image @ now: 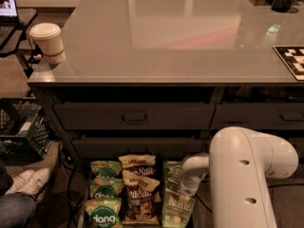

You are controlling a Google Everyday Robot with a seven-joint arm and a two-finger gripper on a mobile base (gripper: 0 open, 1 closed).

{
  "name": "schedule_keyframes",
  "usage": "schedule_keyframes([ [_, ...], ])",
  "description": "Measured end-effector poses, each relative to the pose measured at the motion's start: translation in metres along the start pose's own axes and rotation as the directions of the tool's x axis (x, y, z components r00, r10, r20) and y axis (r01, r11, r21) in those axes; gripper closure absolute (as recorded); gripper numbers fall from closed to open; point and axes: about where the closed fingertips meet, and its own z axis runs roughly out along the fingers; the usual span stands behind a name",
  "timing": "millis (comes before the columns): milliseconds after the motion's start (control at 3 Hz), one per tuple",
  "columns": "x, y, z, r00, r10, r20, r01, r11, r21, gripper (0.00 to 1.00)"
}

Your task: Pick green jalapeno chip bag from bottom drawer and place on counter

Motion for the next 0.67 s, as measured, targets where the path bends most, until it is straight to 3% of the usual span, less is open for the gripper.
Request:
schedule_keyframes([
  [333,0.000,0.000,0.000,1.000,0.000,0.000,0.000,1.0000,0.000,1.00],
  [667,0.000,0.012,-0.010,1.000,-0.002,0.025,0.002,0.9995,-0.031,1.00],
])
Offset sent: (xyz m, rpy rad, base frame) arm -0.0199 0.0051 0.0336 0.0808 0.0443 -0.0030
